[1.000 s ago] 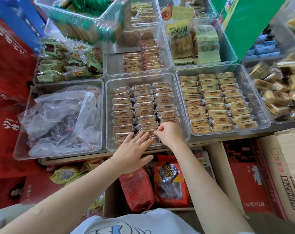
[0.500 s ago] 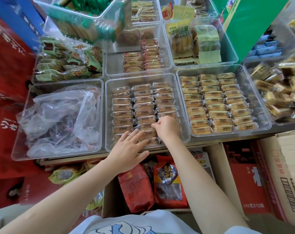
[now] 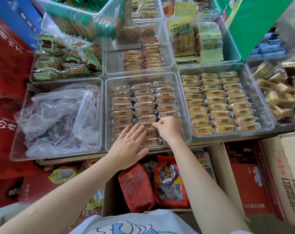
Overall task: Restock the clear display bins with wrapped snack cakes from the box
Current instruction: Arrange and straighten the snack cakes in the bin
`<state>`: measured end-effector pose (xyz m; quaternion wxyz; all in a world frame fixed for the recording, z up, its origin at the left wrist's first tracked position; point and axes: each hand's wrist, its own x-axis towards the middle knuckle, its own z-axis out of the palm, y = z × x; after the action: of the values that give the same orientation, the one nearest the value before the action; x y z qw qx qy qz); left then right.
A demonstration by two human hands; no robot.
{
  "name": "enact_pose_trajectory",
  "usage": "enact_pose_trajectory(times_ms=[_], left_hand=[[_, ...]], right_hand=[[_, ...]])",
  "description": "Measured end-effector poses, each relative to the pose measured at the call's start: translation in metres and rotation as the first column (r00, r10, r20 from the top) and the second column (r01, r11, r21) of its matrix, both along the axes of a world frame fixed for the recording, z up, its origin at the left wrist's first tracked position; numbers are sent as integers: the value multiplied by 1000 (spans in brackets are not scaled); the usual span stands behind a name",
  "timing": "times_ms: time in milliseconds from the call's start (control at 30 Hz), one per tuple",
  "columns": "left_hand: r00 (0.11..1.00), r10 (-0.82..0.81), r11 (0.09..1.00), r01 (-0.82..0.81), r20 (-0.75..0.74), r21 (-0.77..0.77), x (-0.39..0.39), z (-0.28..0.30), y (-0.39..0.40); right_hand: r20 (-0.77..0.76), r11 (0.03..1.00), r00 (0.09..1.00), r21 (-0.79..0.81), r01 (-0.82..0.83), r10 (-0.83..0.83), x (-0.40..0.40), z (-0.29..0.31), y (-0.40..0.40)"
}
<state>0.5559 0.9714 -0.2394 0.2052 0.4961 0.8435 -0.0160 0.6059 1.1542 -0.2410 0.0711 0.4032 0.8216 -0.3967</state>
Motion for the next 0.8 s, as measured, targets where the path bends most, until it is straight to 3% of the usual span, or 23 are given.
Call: enact_pose_trajectory(times_ms=[267,500,600,700,800], left_hand=[[999,-34,999,34,8,-36,-1,-6,2],[1000,12,1000,-12,29,10,-5,-5,2],[1000,19,1000,-19,25,14,-8,-7,6],[998,43,999,-44,35,26,-12,-6,6],[998,58,997,-59,24,44,-16,-4,6]], right_hand=[[85,986,994,147,-80,68,-1,-5,-1],[138,907,981,381,-182,139,-17,8,-5],[183,939,978,309,-150,96,-29,0,-10],[126,992,992,125,-23,7,-36,-9,0],[86,1000,996,-17,-2,3,-35,-10,15]])
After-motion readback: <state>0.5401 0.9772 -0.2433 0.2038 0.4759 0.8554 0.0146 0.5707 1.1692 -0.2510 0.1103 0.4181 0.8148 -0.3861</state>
